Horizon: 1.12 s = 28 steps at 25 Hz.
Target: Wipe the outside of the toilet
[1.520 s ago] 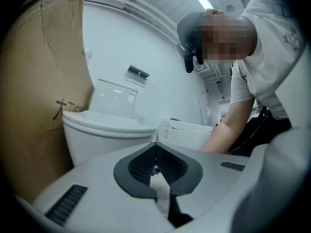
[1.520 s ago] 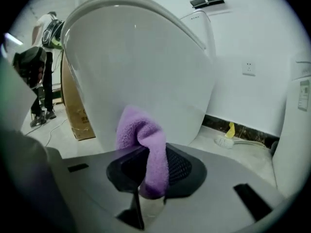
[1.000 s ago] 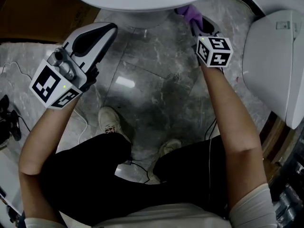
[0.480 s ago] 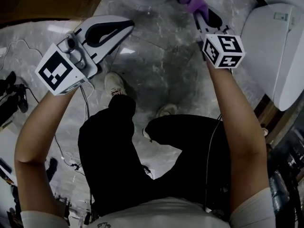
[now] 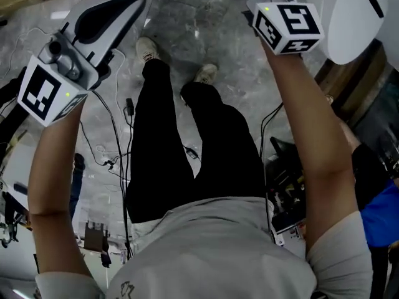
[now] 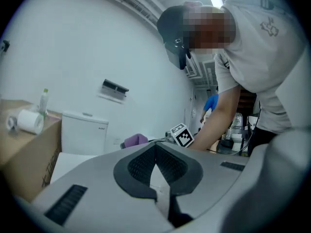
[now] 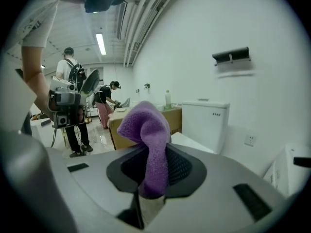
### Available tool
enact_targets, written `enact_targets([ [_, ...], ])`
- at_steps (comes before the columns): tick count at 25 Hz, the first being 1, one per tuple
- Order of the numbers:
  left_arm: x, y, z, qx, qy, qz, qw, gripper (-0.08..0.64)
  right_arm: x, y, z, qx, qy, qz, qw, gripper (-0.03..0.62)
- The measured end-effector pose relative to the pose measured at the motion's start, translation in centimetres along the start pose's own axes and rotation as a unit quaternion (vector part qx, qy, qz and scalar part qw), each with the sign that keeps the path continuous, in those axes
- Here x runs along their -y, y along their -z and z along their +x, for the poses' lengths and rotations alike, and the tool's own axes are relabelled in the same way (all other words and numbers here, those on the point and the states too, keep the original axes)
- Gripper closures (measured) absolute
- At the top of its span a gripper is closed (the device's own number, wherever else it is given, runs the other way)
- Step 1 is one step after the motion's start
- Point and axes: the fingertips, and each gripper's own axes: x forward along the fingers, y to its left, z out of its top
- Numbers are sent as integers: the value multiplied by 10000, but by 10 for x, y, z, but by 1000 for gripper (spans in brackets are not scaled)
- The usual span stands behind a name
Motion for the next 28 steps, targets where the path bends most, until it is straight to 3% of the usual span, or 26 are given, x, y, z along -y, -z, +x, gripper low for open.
enact_targets([
  [4,10,-103,-8,358,-154,181,9991,554,2,-101,-43,301,121,-135,9994,511],
  [11,22,-235,-10,822,-308,501,9949,554,33,-256,-138,915,568,-403,9934,511],
  [16,20,-306,-36,1038,-372,650,9918,554,48,-346,-199,1210,728,-546,9885,511],
  [23,26,-370,-59,1344,-473,478,9886,554,30,-414,-247,1563,844,-245,9838,511],
  [28,21,-393,-75,1427,-587,431,9871,554,13,-421,-249,1611,777,-118,9838,511],
])
